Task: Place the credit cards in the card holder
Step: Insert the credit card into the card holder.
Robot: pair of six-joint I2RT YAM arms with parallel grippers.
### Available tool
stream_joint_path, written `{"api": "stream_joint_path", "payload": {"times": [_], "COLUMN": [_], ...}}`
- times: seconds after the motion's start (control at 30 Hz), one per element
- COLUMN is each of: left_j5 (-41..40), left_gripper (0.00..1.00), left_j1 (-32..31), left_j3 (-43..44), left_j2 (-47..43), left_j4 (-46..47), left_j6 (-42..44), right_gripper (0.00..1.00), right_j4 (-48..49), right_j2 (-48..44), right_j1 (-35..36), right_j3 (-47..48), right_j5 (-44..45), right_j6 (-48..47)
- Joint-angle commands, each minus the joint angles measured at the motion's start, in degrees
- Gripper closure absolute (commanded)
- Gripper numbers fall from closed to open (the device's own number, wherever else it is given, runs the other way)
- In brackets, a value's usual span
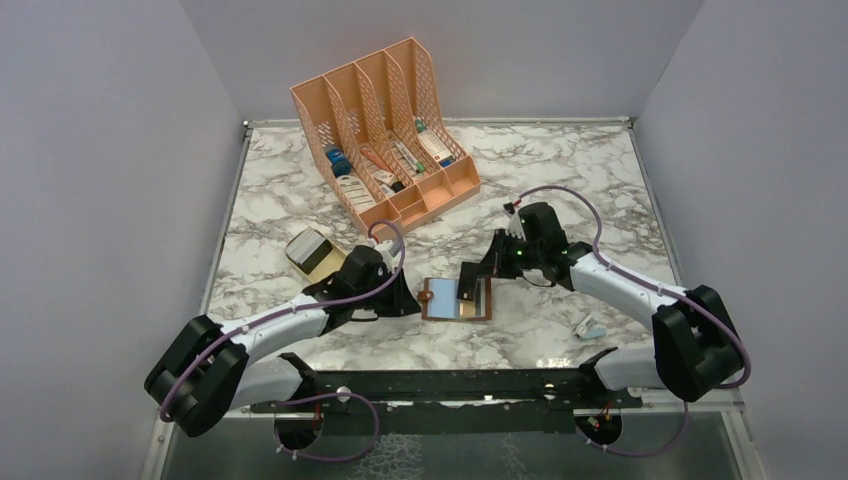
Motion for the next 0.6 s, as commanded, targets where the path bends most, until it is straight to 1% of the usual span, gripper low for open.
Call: {"api": "stream_joint_path", "payload": {"times": [0.0, 0.13, 0.27, 0.57], "left_j5": [-1.93, -0.88, -0.61, -1.95], "left_gripper": [0.81, 0.83, 0.86, 0.89], "left_j1": [-0.43, -0.65, -1.17, -2.02], "left_j3": [-1.26, -2.61, -2.79, -3.15], "left_j2": [1.25, 3.43, 6.56, 8.55], "left_j4": [4.92, 9.01, 11.19, 11.53], "left_j6": [-0.83, -1.97, -2.06, -1.36], "right_gripper": [0.99, 0.99, 0.99, 0.99], "right_j4": [3.36, 5.46, 7.44, 10.61], "right_j2": [1.32, 1.78, 2.61, 4.58], "right_j1": [-0.88, -1.51, -1.71, -1.8], "right_j3": [-1.67, -2.78, -3.47, -5.03], "right_j5": [-2.83, -4.13, -5.41, -6.81], "right_j6": [-0.54, 0.57, 1.28, 2.13]}}
